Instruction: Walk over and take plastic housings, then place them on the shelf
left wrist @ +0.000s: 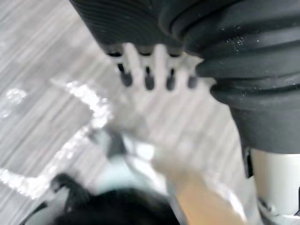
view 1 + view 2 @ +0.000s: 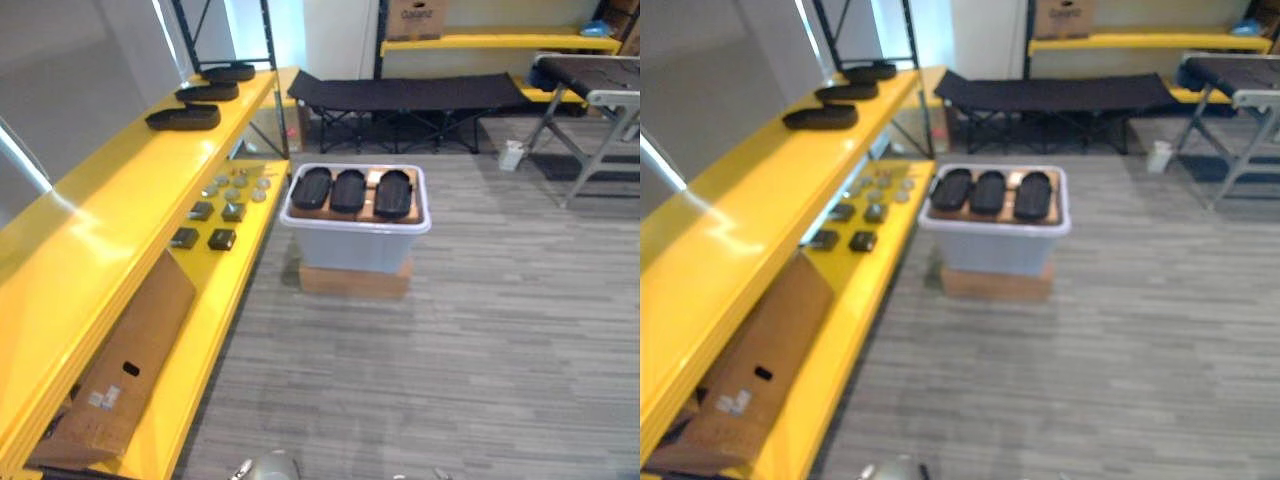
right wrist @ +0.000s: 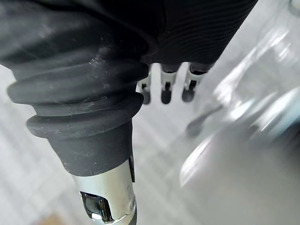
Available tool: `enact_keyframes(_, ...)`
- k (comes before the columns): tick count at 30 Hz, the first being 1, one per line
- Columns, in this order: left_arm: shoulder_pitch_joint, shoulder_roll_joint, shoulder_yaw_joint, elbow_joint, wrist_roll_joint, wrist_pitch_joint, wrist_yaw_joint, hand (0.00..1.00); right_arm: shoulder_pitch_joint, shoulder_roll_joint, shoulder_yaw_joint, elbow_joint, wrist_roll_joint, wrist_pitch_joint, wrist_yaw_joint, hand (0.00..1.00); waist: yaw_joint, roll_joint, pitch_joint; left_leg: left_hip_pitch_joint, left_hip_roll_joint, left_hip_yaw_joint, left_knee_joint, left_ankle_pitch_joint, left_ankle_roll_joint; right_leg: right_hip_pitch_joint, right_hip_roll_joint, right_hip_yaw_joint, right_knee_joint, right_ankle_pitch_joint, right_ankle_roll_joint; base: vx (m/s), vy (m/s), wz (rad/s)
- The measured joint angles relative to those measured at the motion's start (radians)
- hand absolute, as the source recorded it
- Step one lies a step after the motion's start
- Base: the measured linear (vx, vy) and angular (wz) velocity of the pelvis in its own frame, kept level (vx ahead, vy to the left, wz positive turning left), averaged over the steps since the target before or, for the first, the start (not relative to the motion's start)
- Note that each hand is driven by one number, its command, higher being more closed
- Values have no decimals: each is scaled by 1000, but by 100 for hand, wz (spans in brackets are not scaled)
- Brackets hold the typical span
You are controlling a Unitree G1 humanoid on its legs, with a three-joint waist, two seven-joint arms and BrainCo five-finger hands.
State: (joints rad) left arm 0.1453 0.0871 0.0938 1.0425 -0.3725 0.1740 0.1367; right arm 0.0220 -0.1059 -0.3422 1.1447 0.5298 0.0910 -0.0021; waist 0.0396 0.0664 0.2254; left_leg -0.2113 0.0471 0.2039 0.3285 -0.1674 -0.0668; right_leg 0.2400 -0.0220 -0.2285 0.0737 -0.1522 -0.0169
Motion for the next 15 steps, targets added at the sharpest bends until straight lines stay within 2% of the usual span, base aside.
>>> enact_keyframes(1,7,-9,2,1,2,0,0,0,-5,3,2,-3,5,-3,-1,0,12,1,5,13,-4,1,-27,64,13,18,1,13,-12,-6,2,310,197,-37)
enact_keyframes(2,23,-12,14,1,15,-1,-2,0,-5,12,19,-4,8,-5,-1,0,32,-10,6,29,-18,15,-42,111,50,42,-4,44,-41,-16,0,477,241,-26)
enact_keyframes(4,14,-8,20,-1,30,-2,-5,0,-23,6,43,-8,9,-3,-1,0,38,-11,16,-3,-23,24,33,69,111,41,-10,68,-34,-38,-7,447,200,-1)
enact_keyframes(5,7,-7,22,-1,30,-2,-6,0,-26,3,50,-7,8,-2,-3,0,37,-13,31,-17,-23,25,84,29,152,52,-11,68,-25,-32,10,314,122,8)
enact_keyframes(6,6,-3,24,-1,30,-3,-6,0,-31,4,66,-10,8,3,-3,0,41,-23,34,-14,-27,30,116,-16,152,59,-20,83,-7,-28,16,384,170,-5)
enact_keyframes(8,7,4,28,0,37,-9,-8,0,-32,5,83,-17,-5,7,3,0,47,-30,33,49,-35,47,75,-43,166,7,-33,124,161,-37,36,403,201,-24)
enact_keyframes(9,10,10,25,-2,38,-29,-7,0,-30,19,86,-16,-27,10,4,0,42,-46,26,129,-64,53,-8,-41,165,-118,-76,123,459,-31,233,358,173,-17)
enact_keyframes(10,10,16,22,-2,38,-35,-6,0,-26,23,80,-16,-36,14,5,0,37,-54,23,156,-77,51,-32,-39,165,-166,-95,117,565,-29,262,434,170,-5)
enact_keyframes(11,3,26,12,-1,38,-43,-1,0,-24,25,71,-14,-53,22,7,0,31,-67,24,201,-94,51,-64,-31,169,-218,-124,102,687,-49,241,355,75,18)
enact_keyframes(12,-12,34,-2,-1,36,-51,1,0,-17,25,61,-4,-74,25,12,0,26,-72,28,257,-105,53,-87,-28,170,-254,-165,34,735,-93,201,406,60,21)
enact_keyframes(13,-32,37,-15,-2,31,-64,0,0,-16,22,50,5,-80,21,22,0,23,-63,33,302,-104,50,-98,-34,160,-268,-179,-29,677,-124,149,327,28,20)
enact_keyframes(14,-46,40,-28,-2,27,-67,-1,0,-17,23,48,4,-82,19,23,0,22,-63,33,317,-99,46,-103,-36,155,-275,-177,-53,623,-135,128,304,-11,26)
enact_keyframes(15,-77,44,-41,-4,27,-71,-2,0,-18,25,48,4,-86,14,21,0,13,-59,33,338,-86,20,-116,-44,143,-288,-163,-85,493,-138,116,296,-51,42)
